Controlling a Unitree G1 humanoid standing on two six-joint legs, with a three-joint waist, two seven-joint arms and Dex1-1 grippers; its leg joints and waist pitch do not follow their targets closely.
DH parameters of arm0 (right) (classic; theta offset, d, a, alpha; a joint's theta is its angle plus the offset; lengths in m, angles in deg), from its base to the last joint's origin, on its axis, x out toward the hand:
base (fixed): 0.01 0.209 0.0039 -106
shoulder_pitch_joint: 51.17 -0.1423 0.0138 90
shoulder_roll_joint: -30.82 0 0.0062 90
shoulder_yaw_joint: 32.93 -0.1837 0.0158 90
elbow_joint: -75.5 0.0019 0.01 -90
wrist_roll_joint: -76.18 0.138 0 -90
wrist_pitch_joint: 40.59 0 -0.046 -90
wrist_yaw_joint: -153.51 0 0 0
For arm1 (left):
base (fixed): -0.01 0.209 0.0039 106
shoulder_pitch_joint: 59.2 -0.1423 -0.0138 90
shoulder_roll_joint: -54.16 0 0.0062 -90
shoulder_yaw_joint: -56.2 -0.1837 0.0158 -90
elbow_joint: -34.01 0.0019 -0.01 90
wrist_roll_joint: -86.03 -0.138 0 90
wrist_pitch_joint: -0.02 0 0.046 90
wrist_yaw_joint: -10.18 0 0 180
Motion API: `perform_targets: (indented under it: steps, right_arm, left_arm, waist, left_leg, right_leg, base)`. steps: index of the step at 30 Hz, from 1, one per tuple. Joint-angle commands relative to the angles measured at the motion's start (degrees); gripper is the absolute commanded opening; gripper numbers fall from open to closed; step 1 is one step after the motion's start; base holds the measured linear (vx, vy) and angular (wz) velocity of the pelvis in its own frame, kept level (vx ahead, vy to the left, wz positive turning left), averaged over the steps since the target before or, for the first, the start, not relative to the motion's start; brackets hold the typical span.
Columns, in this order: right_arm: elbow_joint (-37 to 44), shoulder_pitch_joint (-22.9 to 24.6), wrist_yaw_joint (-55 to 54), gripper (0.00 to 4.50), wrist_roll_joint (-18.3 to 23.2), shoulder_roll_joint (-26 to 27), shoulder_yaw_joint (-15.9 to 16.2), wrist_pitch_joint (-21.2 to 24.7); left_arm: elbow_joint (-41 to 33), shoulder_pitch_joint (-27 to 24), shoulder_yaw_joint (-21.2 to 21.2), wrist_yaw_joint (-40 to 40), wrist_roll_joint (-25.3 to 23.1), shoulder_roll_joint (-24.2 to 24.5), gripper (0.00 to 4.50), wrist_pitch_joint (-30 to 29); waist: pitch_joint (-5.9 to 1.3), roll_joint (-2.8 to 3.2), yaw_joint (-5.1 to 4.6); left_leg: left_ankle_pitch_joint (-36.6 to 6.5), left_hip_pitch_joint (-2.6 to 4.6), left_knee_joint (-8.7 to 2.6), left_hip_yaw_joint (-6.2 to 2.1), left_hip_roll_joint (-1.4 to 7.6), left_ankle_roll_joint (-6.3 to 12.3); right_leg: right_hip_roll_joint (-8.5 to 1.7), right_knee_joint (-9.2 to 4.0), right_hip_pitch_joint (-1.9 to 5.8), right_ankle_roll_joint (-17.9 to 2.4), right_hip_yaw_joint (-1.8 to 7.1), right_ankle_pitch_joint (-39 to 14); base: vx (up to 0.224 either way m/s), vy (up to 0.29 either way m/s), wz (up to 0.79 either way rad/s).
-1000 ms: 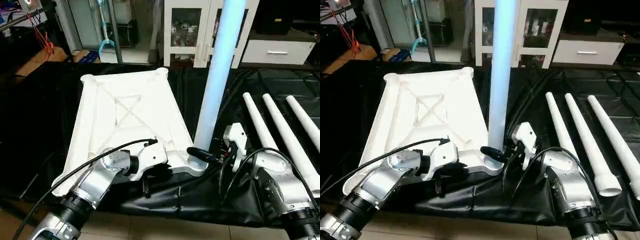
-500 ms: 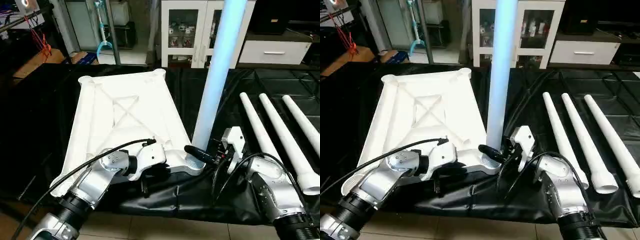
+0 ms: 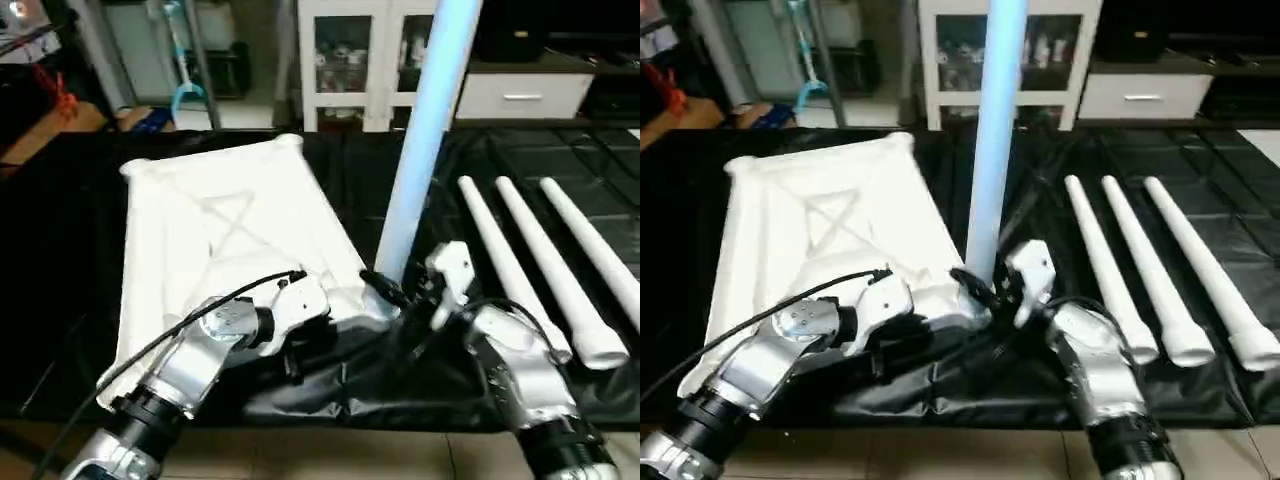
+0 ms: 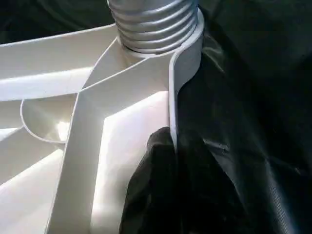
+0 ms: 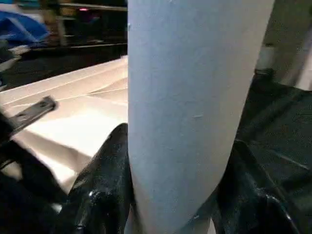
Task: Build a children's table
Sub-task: Insert table leg to table base
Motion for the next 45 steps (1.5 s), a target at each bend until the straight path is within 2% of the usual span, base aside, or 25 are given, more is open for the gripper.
perform_targets:
  steps: [1, 3, 4, 6, 7, 8, 10, 13, 16, 18, 21, 23, 25, 27, 29, 31, 33, 37, 38, 41, 43, 45]
  right_arm:
    - [-9.10, 1.59, -7.93, 1.86, -5.05, -1.40, -2.13, 2.93]
    - [-12.81, -1.91, -14.50, 1.86, -7.24, 0.69, -1.88, 2.05]
    - [-12.81, -1.91, -14.50, 1.86, -7.24, 0.69, -1.88, 2.05]
    - [-15.01, -4.02, -18.54, 1.86, -7.74, 2.00, -2.25, 2.42]
    - [-15.27, -4.26, -18.88, 1.86, -7.73, 2.15, -2.30, 2.48]
    - [-18.16, -7.06, -23.01, 1.86, -7.73, 3.82, -2.86, 3.13]
    - [-20.10, -8.97, -25.63, 1.86, -7.77, 4.94, -3.23, 3.51]
    - [-23.47, -12.60, -30.13, 1.86, -8.61, 7.00, -3.24, 3.79]
    - [-25.29, -14.32, -31.77, 1.86, -9.33, 7.88, -2.87, 3.42]
    - [-26.50, -15.56, -32.30, 1.86, -9.69, 8.62, -2.32, 2.57]
    - [-27.49, -16.49, -32.13, 1.86, -9.59, 8.97, -2.03, 0.90]
    - [-27.90, -16.73, -31.53, 1.86, -9.33, 9.10, -2.15, 0.18]
    - [-28.38, -16.94, -30.93, 1.86, -9.36, 9.23, -2.30, -0.51]
    - [-28.89, -17.16, -30.63, 1.86, -9.35, 9.32, -2.41, -0.98]
    - [-29.31, -17.49, -29.97, 1.86, -9.43, 9.41, -2.41, -1.94]
    - [-29.25, -17.71, -29.59, 1.86, -9.74, 9.40, -2.22, -2.86]
    - [-29.10, -18.28, -28.56, 1.86, -9.77, 9.39, -2.07, -4.32]
    - [-28.49, -18.83, -26.52, 1.86, -9.02, 9.42, -2.31, -5.26]
    - [-28.37, -19.01, -25.96, 2.21, -8.77, 9.41, -2.47, -5.51]
    - [-27.89, -19.48, -24.39, 2.21, -7.90, 9.40, -2.94, -5.77]
    - [-27.69, -19.81, -23.02, 2.62, -7.36, 9.38, -3.25, -6.01]
    - [-27.68, -19.95, -22.62, 2.65, -7.35, 9.36, -3.37, -6.15]
  left_arm:
    - [-0.20, -0.84, 0.25, -0.84, -0.72, 0.19, 0.00, -2.37]
    - [0.54, 0.79, 1.16, -5.60, -1.01, -2.81, 0.00, -5.76]
    - [0.54, 0.79, 1.16, -5.60, -1.01, -2.81, 0.00, -5.76]
    - [1.30, 1.82, 1.70, -8.06, -1.41, -4.52, 0.00, -7.33]
    - [1.42, 1.95, 1.80, -8.34, -1.40, -4.73, 0.00, -7.50]
    - [3.00, 3.61, 3.38, -12.05, -1.23, -7.30, 0.00, -9.29]
    - [4.11, 4.78, 4.59, -14.71, -1.09, -9.08, 0.00, -10.43]
    - [6.07, 6.97, 6.49, -20.21, -1.34, -12.33, 0.00, -11.90]
    - [6.91, 7.83, 7.03, -22.57, -1.59, -13.44, 0.00, -12.08]
    - [7.14, 8.15, 7.22, -23.51, -1.53, -14.00, 0.00, -11.43]
    - [6.76, 7.90, 7.11, -23.45, -1.64, -13.92, 0.00, -11.28]
    - [6.60, 7.53, 7.15, -23.36, -1.68, -13.58, 0.00, -11.19]
    - [6.51, 7.07, 7.20, -23.43, -1.64, -13.17, 0.00, -11.05]
    - [6.41, 6.91, 6.98, -23.36, -1.47, -12.95, 0.00, -11.01]
    - [6.09, 6.59, 6.62, -23.03, -1.26, -12.65, 0.00, -10.74]
    - [5.88, 6.34, 6.41, -22.67, -1.22, -12.47, 0.00, -10.62]
    - [5.65, 6.12, 6.18, -22.13, -1.16, -12.31, 0.00, -10.38]
    - [5.52, 6.08, 5.88, -21.74, -1.10, -12.17, 0.00, -10.18]
    - [5.48, 6.07, 5.81, -21.68, -1.08, -12.15, 0.00, -10.12]
    - [5.35, 6.04, 5.68, -21.49, -1.01, -12.08, 0.00, -9.99]
    - [5.25, 5.99, 5.60, -21.26, -0.97, -11.97, 0.00, -9.89]
    - [5.19, 5.95, 5.53, -21.10, -0.98, -11.87, 0.00, -9.81]
  waist:
    - [-0.43, 0.03, -0.19]
    - [-0.45, -0.03, -0.53]
    - [-0.54, 0.02, -0.74]
    - [-1.09, 0.20, -1.14]
    - [-1.02, 0.17, -1.19]
    - [-0.95, 0.25, -1.28]
    - [-1.03, 0.21, -1.44]
    - [-1.22, 0.12, -1.51]
    - [-1.57, 0.22, -1.38]
    - [-1.83, 0.34, -1.21]
    - [-1.91, 0.35, -0.89]
    - [-1.80, 0.36, -0.85]
    - [-1.64, 0.36, -0.96]
    - [-1.54, 0.44, -1.05]
    - [-1.59, 0.65, -1.06]
    - [-1.67, 0.62, -1.02]
    - [-1.69, 0.60, -1.02]
    - [-1.74, 0.62, -0.96]
    - [-1.72, 0.59, -0.93]
    - [-1.77, 0.55, -0.80]
    - [-1.77, 0.66, -0.73]
    - [-1.85, 0.75, -0.46]
  left_leg:
    - [-31.21, -0.35, -5.84, -1.68, 1.90, -1.61]
    - [-30.60, -0.50, -5.76, -1.75, 1.80, -1.39]
    - [-29.99, -0.56, -5.70, -1.72, 1.81, -1.50]
    - [-24.91, -1.14, -5.44, -1.53, 1.74, -0.79]
    - [-23.81, -1.32, -5.45, -1.43, 1.70, -0.44]
    - [-22.83, -1.34, -5.32, -1.10, 1.61, 0.23]
    - [-22.20, -1.19, -5.10, -1.06, 1.52, 0.50]
    - [-19.16, -1.46, -4.79, -0.95, 1.49, 1.47]
    - [-13.97, -1.55, -4.24, -0.78, 1.48, 3.16]
    - [-9.12, -1.60, -3.73, -0.75, 1.44, 5.02]
    - [-5.94, -1.29, -3.27, -0.52, 1.42, 7.37]
    - [-6.83, -1.20, -3.35, -0.46, 1.53, 7.89]
    - [-9.24, -1.13, -3.57, -0.42, 1.62, 7.40]
    - [-11.70, -1.06, -3.80, -0.49, 1.75, 6.14]
    - [-11.47, -1.05, -3.77, -0.53, 1.74, 5.65]
    - [-10.38, -1.05, -3.64, -0.52, 1.72, 5.77]
    - [-9.02, -1.09, -3.44, -0.43, 1.62, 6.59]
    - [-8.09, -1.08, -3.26, -0.43, 1.61, 7.76]
    - [-7.81, -1.07, -3.23, -0.42, 1.64, 7.99]
    - [-6.60, -1.07, -3.01, -0.38, 1.62, 8.97]
    - [-5.90, -1.09, -2.90, -0.39, 1.64, 9.61]
    - [-4.79, -0.97, -2.70, -0.38, 1.67, 9.95]
  right_leg:
    - [-2.42, -5.41, -0.25, -8.70, 1.03, -26.84]
    - [-2.41, -5.45, -0.26, -8.71, 0.97, -27.35]
    - [-2.44, -5.27, -0.26, -8.93, 1.01, -26.62]
    - [-2.22, -4.75, 0.21, -10.44, 0.95, -19.33]
    - [-2.15, -4.70, 0.30, -10.88, 0.89, -17.64]
    - [-2.10, -4.62, 0.31, -11.56, 0.79, -15.96]
    - [-2.23, -4.69, 0.35, -12.12, 0.69, -16.58]
    - [-2.24, -4.48, 0.75, -12.88, 0.64, -13.63]
    - [-2.19, -3.80, 1.28, -14.53, 0.49, -6.00]
    - [-2.21, -3.07, 1.74, -15.96, 0.29, 0.80]
    - [-2.23, -2.71, 1.84, -17.49, 0.21, 5.92]
    - [-2.28, -2.82, 1.84, -17.87, 0.19, 4.40]
    - [-2.20, -3.08, 1.78, -17.82, 0.19, 0.87]
    - [-2.19, -3.27, 1.68, -17.42, 0.26, -2.62]
    - [-2.14, -3.15, 1.73, -17.34, 0.27, -1.99]
    - [-2.14, -2.98, 1.80, -17.57, 0.26, -0.04]
    - [-2.16, -2.82, 1.91, -18.05, 0.24, 1.93]
    - [-2.20, -2.69, 2.03, -18.42, 0.20, 2.58]
    - [-2.20, -2.68, 2.00, -18.50, 0.19, 2.58]
    - [-2.25, -2.52, 2.05, -18.91, 0.23, 3.19]
    - [-2.27, -2.43, 2.07, -19.05, 0.20, 3.41]
    - [-2.23, -2.35, 1.98, -19.47, 0.21, 3.83]
  base:
    - [0.000, 0.000, 0.00]
    - [0.000, 0.000, 0.00]
    - [0.000, 0.000, 0.00]
    - [0.000, 0.000, 0.00]
    - [0.000, 0.000, 0.00]
    - [0.000, 0.000, 0.00]
    - [0.000, 0.000, 0.00]
    - [0.000, 0.000, 0.00]
    - [0.000, 0.000, 0.00]
    - [0.000, 0.000, 0.00]
    - [0.000, 0.000, 0.00]
    - [0.000, 0.000, 0.00]
    - [0.000, 0.000, 0.00]
    - [0.000, 0.000, 0.00]
    - [0.000, 0.000, 0.00]
    - [0.000, 0.000, 0.00]
    - [0.000, 0.000, 0.00]
    - [0.000, 0.000, 0.00]
    - [0.000, 0.000, 0.00]
    - [0.000, 0.000, 0.00]
    - [0.000, 0.000, 0.00]
    - [0.000, 0.000, 0.00]
